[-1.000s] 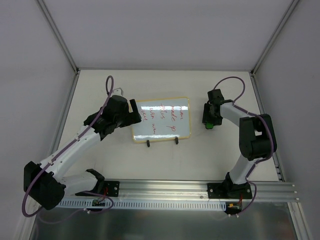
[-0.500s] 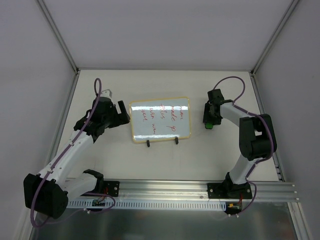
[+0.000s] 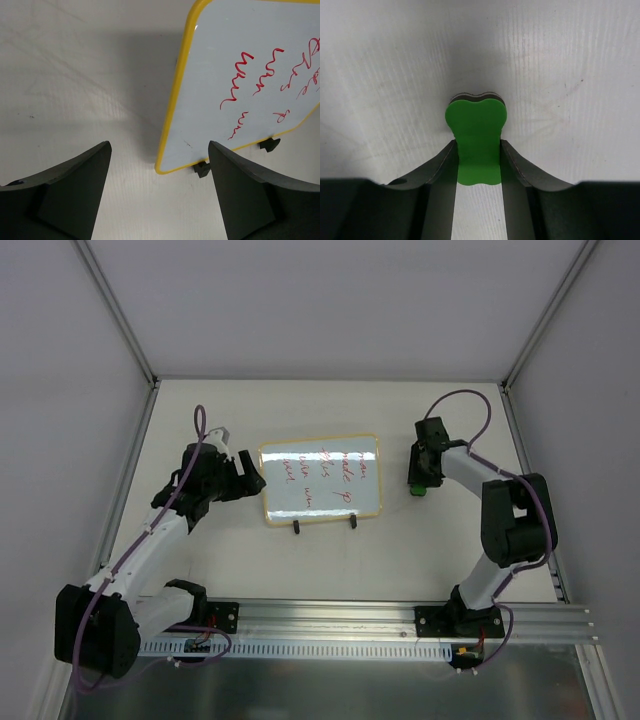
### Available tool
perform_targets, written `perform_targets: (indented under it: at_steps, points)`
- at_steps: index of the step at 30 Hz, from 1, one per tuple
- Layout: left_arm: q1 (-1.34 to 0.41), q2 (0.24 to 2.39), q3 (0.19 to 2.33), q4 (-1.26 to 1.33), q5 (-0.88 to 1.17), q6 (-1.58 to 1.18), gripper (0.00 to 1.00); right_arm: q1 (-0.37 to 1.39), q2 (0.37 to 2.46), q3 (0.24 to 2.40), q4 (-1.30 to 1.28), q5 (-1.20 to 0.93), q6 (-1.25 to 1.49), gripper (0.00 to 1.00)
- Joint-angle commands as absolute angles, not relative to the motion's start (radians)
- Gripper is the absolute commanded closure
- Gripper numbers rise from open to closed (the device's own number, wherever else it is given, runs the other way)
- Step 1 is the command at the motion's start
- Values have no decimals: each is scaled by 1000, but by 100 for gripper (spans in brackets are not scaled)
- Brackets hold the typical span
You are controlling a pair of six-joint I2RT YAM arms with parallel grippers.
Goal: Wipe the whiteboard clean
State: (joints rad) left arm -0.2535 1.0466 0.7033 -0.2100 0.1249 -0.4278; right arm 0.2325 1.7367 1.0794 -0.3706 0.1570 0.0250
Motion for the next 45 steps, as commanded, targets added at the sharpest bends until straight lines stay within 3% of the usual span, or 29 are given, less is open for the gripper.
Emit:
perform_targets:
  at_steps: [1, 7, 13, 18, 27, 39, 45]
  points:
    - [-230, 1040, 661, -92, 199, -403, 22, 253, 1586, 1040, -359, 216, -23, 83]
    - [-204, 1081, 647, -5, 247, -382, 29, 320, 1357, 1006, -357, 228, -90, 84]
    - [-193, 1138, 681, 48, 278, -335, 34, 507, 1275, 1041, -305, 242, -193, 84]
    - [-163, 1195, 741, 51, 276, -285, 34, 679, 1372, 1126, -255, 282, -337, 85]
    - [-117, 1315, 885, 58, 432, -192, 36, 821, 1509, 1216, -189, 275, -396, 86]
    - [-6, 1486, 1011, 57, 747, -63, 43, 871, 1594, 1285, -173, 219, -420, 86]
    - [20, 1555, 1045, 57, 926, -51, 55, 882, 1621, 1322, -176, 241, -436, 86]
